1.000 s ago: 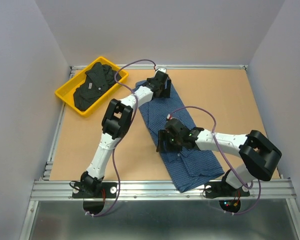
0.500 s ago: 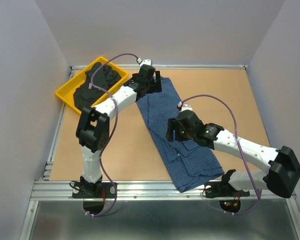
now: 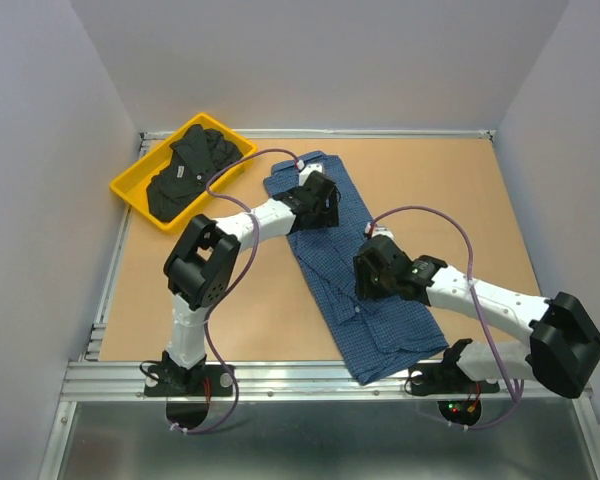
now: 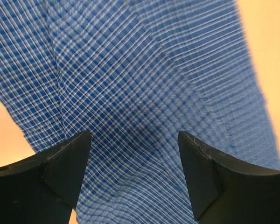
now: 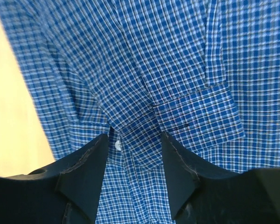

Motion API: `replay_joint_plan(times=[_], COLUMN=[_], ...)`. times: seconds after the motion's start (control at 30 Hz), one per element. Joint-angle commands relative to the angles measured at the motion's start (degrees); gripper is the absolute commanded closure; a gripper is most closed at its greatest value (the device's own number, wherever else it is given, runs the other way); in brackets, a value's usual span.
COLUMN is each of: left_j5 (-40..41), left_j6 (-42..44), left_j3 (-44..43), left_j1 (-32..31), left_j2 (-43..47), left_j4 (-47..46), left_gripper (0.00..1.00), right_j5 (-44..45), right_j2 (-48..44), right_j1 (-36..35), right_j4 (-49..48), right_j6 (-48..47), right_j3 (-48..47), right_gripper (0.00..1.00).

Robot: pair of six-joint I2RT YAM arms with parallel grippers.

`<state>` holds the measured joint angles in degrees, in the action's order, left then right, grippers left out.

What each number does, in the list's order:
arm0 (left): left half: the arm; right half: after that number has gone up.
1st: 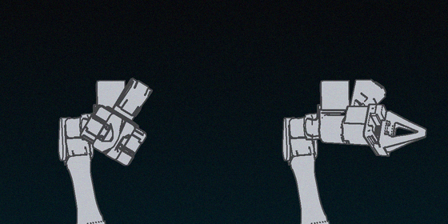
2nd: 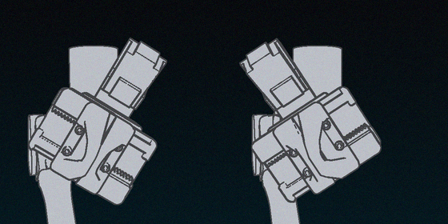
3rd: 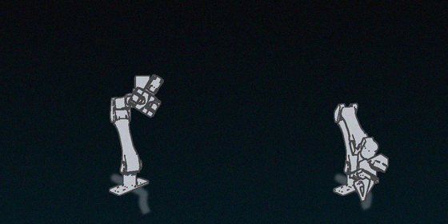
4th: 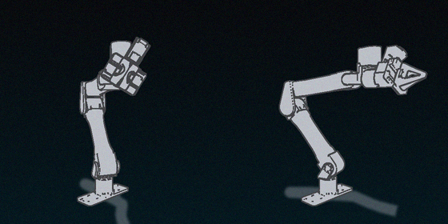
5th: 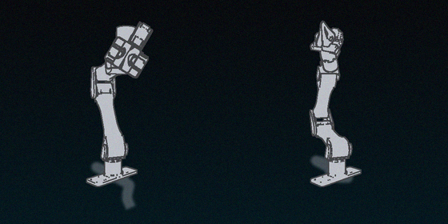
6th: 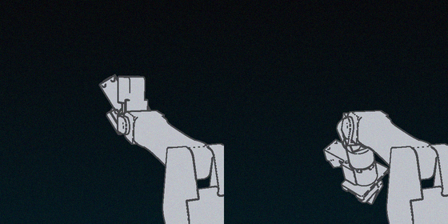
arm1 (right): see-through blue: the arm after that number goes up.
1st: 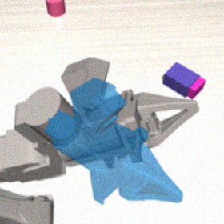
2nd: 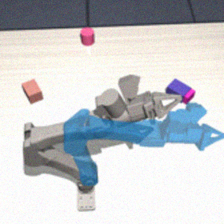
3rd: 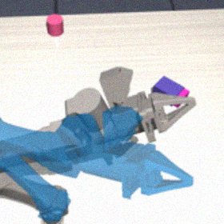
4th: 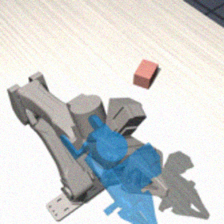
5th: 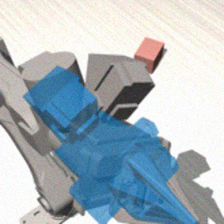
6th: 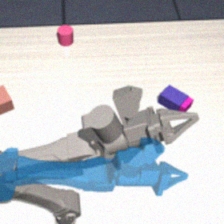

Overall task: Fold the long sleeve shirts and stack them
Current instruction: Fold the shirt

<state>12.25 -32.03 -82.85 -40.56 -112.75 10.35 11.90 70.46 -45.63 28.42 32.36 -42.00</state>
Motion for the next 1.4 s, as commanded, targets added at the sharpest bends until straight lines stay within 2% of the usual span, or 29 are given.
replay_joint_plan(times=[0.0, 0.27, 0.4, 0.6, 0.77, 0.97, 1.0, 1.1, 1.23, 1.37], left_j5=[1.5, 1.3, -0.5, -3.4, -4.9, -7.1, -7.0, -5.3, -3.6, -3.3], left_j6=[0.2, 3.4, 6.3, 11.5, 13.5, 10.5, 10.2, 8.7, 6.5, 2.0], left_j3=[-2.8, -10.0, -17.7, -30.8, -34.1, -27.0, -24.8, -20.5, -9.5, 3.1], left_j1=[0.6, 2.0, 4.7, 8.4, 9.1, 9.9, 9.9, 9.9, 9.9, 9.9], left_j2=[-3.4, -11.1, -16.6, -24.2, -24.9, -13.6, -9.5, -1.1, 9.5, 22.3], left_j4=[0.0, 1.3, 2.2, 3.6, 2.7, -0.4, -0.6, -0.8, 0.5, 2.7], left_gripper=[0.14, 0.14, 0.14, 0.13, 0.11, 0.09, 0.08, 0.05, 0.01, 0.01], right_j5=[-0.8, -9.4, -10.0, -10.0, -9.5, -4.4, -3.9, -3.8, -4.5, -5.4], right_j2=[2.3, 9.3, 14.5, 22.5, 23.1, 13.8, 11.1, 7.3, 0.7, -5.9], right_j1=[0.4, 0.3, 0.3, 0.4, 0.4, 1.0, 2.0, 5.6, 10.3, 13.9], right_j4=[-2.0, -13.2, -19.6, -22.3, -22.1, -16.9, -15.0, -12.0, -8.7, -4.9], right_j6=[0.8, 5.9, 9.1, 10.5, 9.3, 5.4, 4.8, 4.0, 3.4, 3.4], right_j3=[2.0, 5.3, 2.7, -4.3, -7.1, -9.2, -9.4, -9.1, -6.5, -3.4], right_gripper=[0.45, 0.44, 0.43, 0.40, 0.37, 0.26, 0.20, 0.13, 0.00, 0.00])
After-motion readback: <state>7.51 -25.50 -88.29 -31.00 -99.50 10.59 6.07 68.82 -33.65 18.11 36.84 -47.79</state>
